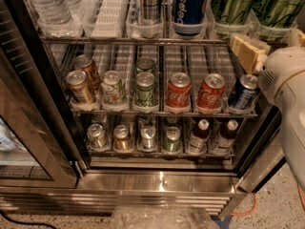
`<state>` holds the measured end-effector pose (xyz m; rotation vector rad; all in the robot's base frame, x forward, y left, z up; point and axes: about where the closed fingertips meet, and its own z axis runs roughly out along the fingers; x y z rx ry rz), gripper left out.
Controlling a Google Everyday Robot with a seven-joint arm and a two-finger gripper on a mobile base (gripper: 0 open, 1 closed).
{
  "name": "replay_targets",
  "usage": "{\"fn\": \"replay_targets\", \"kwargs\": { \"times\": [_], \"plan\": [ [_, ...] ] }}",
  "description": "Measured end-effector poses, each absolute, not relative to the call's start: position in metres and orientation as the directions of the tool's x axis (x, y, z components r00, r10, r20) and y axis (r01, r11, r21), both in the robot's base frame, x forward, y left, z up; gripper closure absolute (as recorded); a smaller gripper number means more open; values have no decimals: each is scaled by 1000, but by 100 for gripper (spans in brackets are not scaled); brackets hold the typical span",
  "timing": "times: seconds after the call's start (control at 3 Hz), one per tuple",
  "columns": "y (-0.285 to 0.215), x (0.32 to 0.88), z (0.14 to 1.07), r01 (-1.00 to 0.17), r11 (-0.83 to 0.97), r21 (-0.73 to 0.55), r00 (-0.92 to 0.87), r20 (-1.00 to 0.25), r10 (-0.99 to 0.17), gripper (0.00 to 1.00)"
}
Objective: Pick green can from top shelf of fridge
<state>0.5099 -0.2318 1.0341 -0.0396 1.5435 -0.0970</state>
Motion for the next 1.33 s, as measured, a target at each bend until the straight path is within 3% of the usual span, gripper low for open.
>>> {"fn": "replay_targets", "kwargs": {
  "times": [1.33],
  "plan": [
    [-258,531,1045,147,987,-71,105,-991,-87,25]
  ]
}}
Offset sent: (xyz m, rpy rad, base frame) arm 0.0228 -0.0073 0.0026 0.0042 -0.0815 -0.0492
